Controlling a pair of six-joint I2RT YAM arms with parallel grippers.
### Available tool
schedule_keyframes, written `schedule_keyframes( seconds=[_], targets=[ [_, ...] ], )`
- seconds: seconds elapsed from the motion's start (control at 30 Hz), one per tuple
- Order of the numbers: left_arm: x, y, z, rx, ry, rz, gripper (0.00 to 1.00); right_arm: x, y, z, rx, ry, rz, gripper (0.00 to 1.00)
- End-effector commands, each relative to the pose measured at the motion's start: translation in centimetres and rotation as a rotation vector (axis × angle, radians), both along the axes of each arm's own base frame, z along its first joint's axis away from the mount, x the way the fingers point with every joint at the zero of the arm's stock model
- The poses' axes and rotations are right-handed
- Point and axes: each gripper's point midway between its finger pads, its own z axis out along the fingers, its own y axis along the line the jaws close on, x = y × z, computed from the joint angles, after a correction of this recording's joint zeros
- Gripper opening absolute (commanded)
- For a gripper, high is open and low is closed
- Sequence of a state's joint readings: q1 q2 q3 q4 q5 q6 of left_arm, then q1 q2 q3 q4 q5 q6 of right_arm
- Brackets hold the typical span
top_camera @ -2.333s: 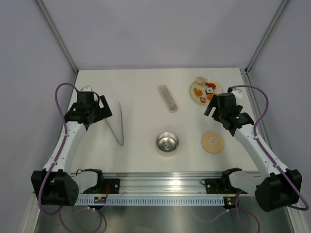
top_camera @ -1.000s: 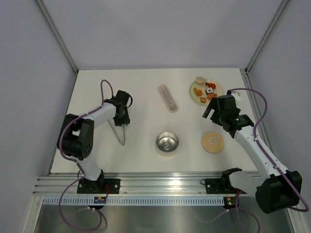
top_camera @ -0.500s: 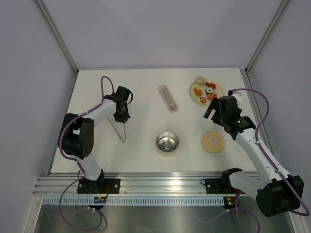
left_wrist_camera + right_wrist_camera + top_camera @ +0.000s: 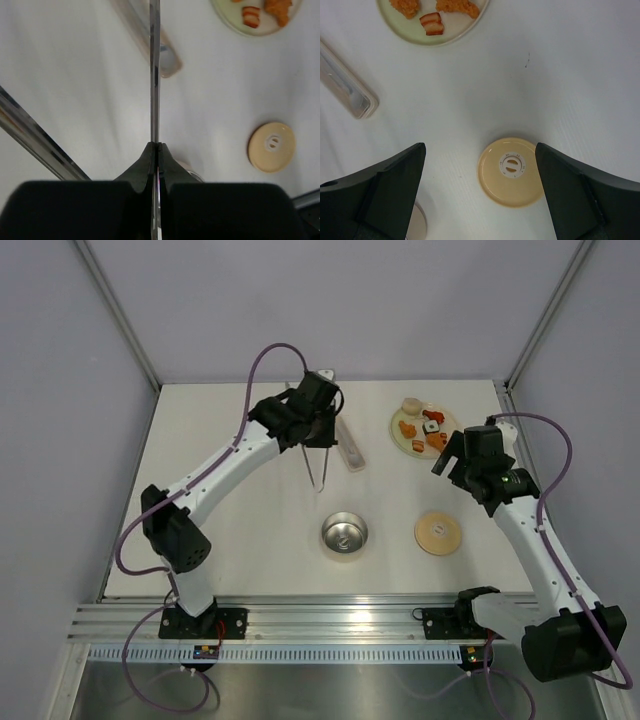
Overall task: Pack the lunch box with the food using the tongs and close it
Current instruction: Pick up the clamp at the center of the board, then place the clamp at the center of the board.
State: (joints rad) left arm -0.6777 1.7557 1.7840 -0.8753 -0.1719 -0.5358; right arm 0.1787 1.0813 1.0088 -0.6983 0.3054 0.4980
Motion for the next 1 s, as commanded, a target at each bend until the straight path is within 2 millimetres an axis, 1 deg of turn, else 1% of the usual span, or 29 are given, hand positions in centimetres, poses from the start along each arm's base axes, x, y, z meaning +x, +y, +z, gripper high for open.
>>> schedule_keyframes(
  seconds=[0.0, 0.03, 0.1, 0.13, 0.17, 0.2, 0.23, 0.27, 0.3, 0.33, 0.37, 0.4, 0.47, 0.5, 0.57, 0.6, 0.63, 0.83, 0.9, 0.97],
  targets=[
    [-0.9, -4.7, 1.6, -0.039, 0.011, -0.060, 0.00, -0.5, -1.3, 1.5, 0.019, -0.012, -0.085, 1.00],
    [-0.7, -6.0, 0.5, -0.028, 0.031, -0.075, 0.00, -0.7, -1.8, 1.5, 0.024, -0.015, -0.108, 0.99],
    [-1.6, -8.6, 0.4, -0.054, 0.052, -0.119, 0.00, -1.2, -2.5, 1.8, 0.009, -0.032, -0.136, 0.99],
    [-1.5, -9.9, 1.5, -0.088, 0.034, -0.136, 0.00, -1.4, -2.8, 1.7, 0.002, -0.031, -0.148, 0.99],
    [-2.0, -11.5, 0.5, -0.090, 0.055, -0.162, 0.00, -1.7, -3.3, 1.8, -0.014, -0.034, -0.170, 1.00],
    [-2.2, -12.7, 0.5, -0.120, 0.060, -0.176, 0.00, -2.1, -3.6, 2.1, -0.017, -0.050, -0.183, 0.99],
    [-2.2, -13.6, 0.7, -0.140, 0.056, -0.188, 0.00, -2.4, -3.9, 2.0, -0.023, -0.050, -0.198, 1.00],
    [-2.6, -14.8, -0.6, -0.140, 0.081, -0.199, 0.00, -2.7, -4.0, 2.0, -0.024, -0.052, -0.207, 1.00],
    [-2.8, -15.7, -1.0, -0.159, 0.093, -0.215, 0.00, -3.0, -4.1, 2.3, -0.021, -0.065, -0.214, 0.99],
    [-2.9, -16.4, -1.3, -0.169, 0.101, -0.222, 0.00, -3.4, -4.2, 2.0, -0.016, -0.063, -0.228, 0.99],
    [-2.9, -17.0, -2.6, -0.166, 0.122, -0.222, 0.00, -3.6, -4.3, 2.1, -0.011, -0.071, -0.233, 1.00],
    [-2.8, -17.6, -3.0, -0.178, 0.124, -0.225, 0.00, -3.9, -4.2, 2.3, -0.005, -0.084, -0.230, 0.99],
    [-2.9, -18.5, -3.7, -0.182, 0.127, -0.234, 0.00, -4.4, -4.2, 1.9, 0.004, -0.080, -0.236, 1.00],
    [-2.7, -19.0, -4.5, -0.182, 0.129, -0.235, 0.00, -4.7, -4.2, 1.7, 0.005, -0.082, -0.235, 0.99],
    [-2.8, -19.5, -5.2, -0.185, 0.136, -0.235, 0.00, -5.0, -4.3, 1.6, 0.004, -0.076, -0.235, 1.00],
    [-2.9, -19.9, -6.1, -0.184, 0.151, -0.238, 0.00, -5.1, -4.3, 1.3, 0.001, -0.067, -0.235, 1.00],
    [-3.2, -20.3, -6.5, -0.195, 0.169, -0.249, 0.00, -5.3, -4.3, 1.1, -0.002, -0.057, -0.234, 0.99],
    [-4.5, -21.4, -9.8, -0.164, 0.222, -0.272, 0.00, -5.3, -4.1, 0.4, 0.007, -0.043, -0.229, 1.00],
    [-5.0, -21.7, -10.3, -0.163, 0.234, -0.281, 0.00, -5.2, -4.0, 0.2, 0.008, -0.037, -0.224, 1.00],
    [-5.4, -21.9, -11.2, -0.151, 0.247, -0.288, 0.00, -5.1, -3.9, 0.1, 0.009, -0.033, -0.220, 0.99]
  ],
)
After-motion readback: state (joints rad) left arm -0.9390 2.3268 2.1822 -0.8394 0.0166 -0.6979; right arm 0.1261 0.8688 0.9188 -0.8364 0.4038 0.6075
